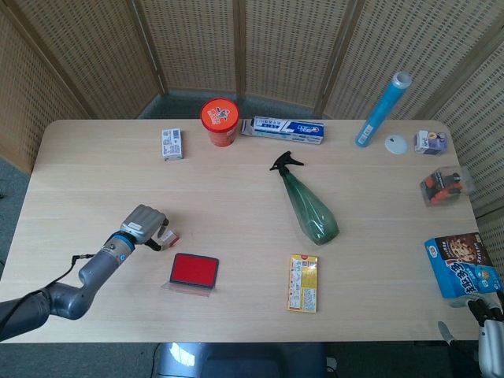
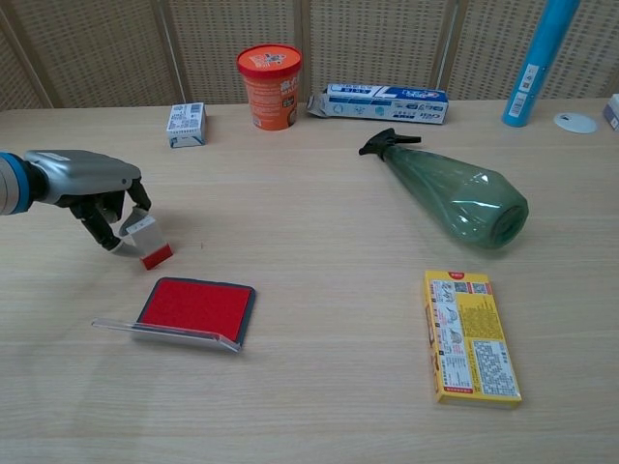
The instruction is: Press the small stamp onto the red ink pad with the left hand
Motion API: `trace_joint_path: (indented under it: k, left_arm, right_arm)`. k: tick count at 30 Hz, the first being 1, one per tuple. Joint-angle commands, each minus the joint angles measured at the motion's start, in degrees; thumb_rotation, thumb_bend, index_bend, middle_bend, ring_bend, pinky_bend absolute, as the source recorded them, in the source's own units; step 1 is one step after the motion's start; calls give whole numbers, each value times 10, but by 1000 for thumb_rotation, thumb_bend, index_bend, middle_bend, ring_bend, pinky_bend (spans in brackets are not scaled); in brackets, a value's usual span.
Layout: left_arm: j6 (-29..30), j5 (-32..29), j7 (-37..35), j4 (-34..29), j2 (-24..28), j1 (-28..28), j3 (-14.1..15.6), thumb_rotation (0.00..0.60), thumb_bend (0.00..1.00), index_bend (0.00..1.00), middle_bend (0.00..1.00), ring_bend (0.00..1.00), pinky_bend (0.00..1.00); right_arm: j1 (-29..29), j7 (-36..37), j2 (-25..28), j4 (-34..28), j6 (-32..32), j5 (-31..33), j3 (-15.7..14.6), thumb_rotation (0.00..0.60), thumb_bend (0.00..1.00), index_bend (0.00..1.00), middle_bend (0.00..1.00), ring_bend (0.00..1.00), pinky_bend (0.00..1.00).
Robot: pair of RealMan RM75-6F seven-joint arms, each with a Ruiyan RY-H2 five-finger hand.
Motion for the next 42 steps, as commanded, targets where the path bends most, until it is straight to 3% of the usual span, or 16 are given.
trace_joint_path:
  k: [1,13,21,27,31,36,42]
  left_arm:
    - [2,-3,3,-7,7,2,3,473,220,634,1000,1000,1000]
    - [72,51,-30,-110,87,47,17,473,218,632,1000,1000,1000]
    - [191,150,-103,-222,180,131,51,469,214,632,1000,1000,1000]
    - [314,224,-146,-261,217,215,81,463,211,631,1000,1000,997]
    - [403,262,-171,-270,223,276,95,461,211,631,1000,985,928]
    - [504,288,-185,-263,210,350,103,465,211,630,990,882,822]
    - [567,307,-184,-246,197,416,119,467,207,623,923,786,715]
  right_arm:
    - [0,0,0,0,0,0,0,594,242,447,401,268,63]
    - [5,1,-1,3,-1,-6,-1,592,243,446,401,269,63]
    - [10,-10,9,-5,-7,-11,-2,593,243,446,401,269,63]
    - [21,-21,16,-16,-12,-22,-2,592,242,446,401,268,63]
    - [29,-26,21,-21,-16,-33,-3,591,243,446,401,268,63]
    - [38,-31,30,-31,-21,-44,-6,593,242,446,401,269,67]
    - [46,-36,42,-43,-26,-50,-7,592,243,446,401,269,81]
